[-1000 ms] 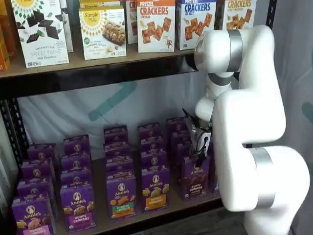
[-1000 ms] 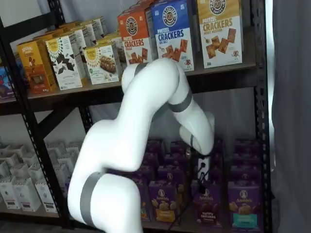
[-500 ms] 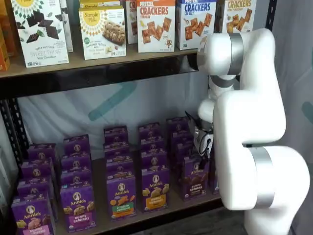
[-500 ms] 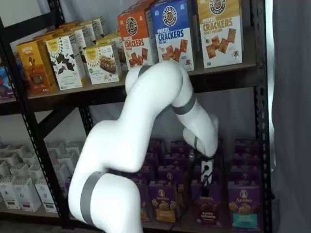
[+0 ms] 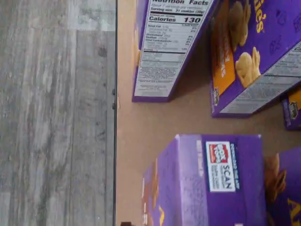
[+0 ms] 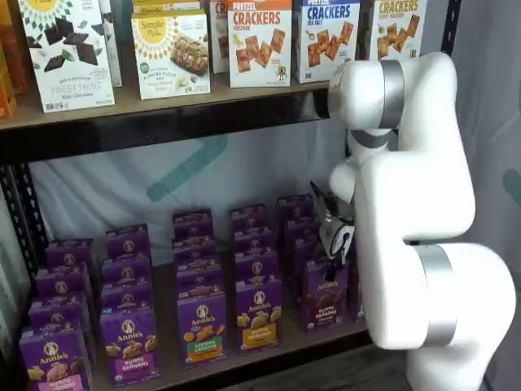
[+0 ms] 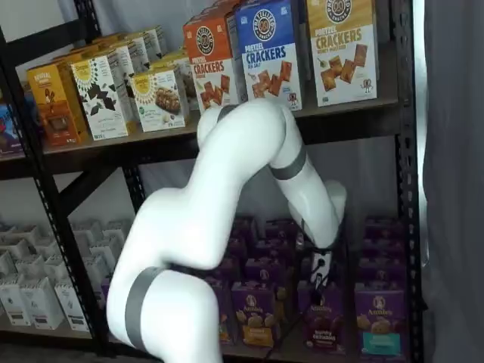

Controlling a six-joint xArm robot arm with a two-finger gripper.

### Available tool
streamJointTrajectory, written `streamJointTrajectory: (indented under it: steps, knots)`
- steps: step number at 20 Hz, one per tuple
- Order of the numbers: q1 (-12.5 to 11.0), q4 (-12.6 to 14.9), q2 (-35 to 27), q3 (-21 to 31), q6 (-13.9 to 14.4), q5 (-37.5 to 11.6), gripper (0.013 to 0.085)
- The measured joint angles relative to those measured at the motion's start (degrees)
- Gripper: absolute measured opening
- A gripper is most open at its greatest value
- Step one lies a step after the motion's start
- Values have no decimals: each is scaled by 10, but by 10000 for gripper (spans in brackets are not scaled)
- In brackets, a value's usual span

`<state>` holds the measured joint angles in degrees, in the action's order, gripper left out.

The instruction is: Pick up the purple box with a brown patch in the center, on the bottom shelf, the fifth box from the left

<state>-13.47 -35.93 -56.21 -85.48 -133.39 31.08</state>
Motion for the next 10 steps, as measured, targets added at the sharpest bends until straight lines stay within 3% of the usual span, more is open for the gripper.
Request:
streamJointTrajectory:
  steps: [10]
  knots:
    - [23, -17, -38, -27, 0, -48, 850]
